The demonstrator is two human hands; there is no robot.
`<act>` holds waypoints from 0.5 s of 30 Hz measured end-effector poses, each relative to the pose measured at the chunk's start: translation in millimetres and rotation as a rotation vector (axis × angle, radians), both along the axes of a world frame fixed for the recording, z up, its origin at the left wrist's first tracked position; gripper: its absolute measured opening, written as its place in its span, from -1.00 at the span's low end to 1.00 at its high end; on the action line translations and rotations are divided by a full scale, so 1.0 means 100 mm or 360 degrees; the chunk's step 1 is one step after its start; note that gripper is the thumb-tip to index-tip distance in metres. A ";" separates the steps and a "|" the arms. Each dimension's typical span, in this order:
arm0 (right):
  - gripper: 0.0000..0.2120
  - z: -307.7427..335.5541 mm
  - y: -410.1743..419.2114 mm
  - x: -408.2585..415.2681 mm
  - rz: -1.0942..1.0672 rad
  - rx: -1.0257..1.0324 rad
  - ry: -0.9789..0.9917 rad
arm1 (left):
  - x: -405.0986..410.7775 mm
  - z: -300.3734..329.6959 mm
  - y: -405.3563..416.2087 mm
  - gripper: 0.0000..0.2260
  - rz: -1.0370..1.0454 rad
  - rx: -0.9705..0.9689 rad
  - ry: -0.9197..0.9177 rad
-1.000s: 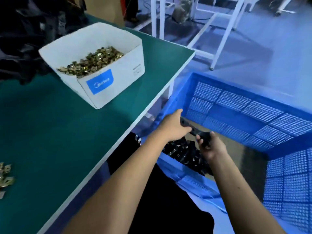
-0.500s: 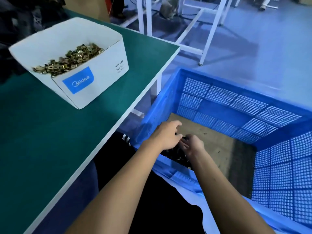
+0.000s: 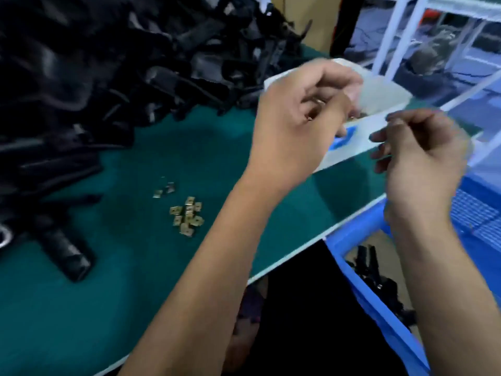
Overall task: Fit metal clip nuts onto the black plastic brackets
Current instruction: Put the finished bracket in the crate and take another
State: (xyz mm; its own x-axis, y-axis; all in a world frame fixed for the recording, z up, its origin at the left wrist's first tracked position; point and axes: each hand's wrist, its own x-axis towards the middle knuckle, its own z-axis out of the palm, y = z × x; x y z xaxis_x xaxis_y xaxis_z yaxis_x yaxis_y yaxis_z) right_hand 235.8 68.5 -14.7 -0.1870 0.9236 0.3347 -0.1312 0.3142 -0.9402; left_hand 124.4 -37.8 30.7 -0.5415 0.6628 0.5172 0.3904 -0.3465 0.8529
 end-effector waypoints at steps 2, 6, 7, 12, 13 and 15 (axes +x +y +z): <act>-0.89 0.03 -0.47 -0.51 0.0407 0.0136 -0.0117 | -0.42 0.04 -0.47 -0.90 0.0442 0.0048 -0.0003; -0.97 -0.08 -1.46 -1.35 0.1352 0.0564 -0.0823 | -1.08 -0.03 -1.44 -0.88 0.1161 0.0042 -0.0090; -0.92 -0.11 -1.71 -1.49 0.1505 0.0669 -0.0979 | -1.18 -0.07 -1.65 -0.89 0.1284 0.0031 -0.0116; -0.63 -0.20 -2.77 -1.99 0.1550 0.1196 -0.1252 | -1.50 -0.26 -2.46 -0.88 0.1737 -0.0084 -0.0124; -0.58 -0.22 -2.92 -2.07 0.1544 0.1253 -0.1329 | -1.54 -0.30 -2.58 -0.87 0.1816 -0.0111 -0.0134; -0.54 -0.26 -3.05 -2.19 0.1531 0.1292 -0.1438 | -1.60 -0.37 -2.74 -0.86 0.1926 -0.0146 -0.0195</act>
State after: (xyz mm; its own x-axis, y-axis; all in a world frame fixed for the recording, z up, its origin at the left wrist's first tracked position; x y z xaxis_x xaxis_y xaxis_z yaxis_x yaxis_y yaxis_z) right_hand 16.6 -236.3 -40.7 -0.9922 -0.0269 0.1215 -0.0781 0.8948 -0.4396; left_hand -35.3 -311.6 -6.7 -0.8765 -0.2720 0.3972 0.3347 0.2487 0.9089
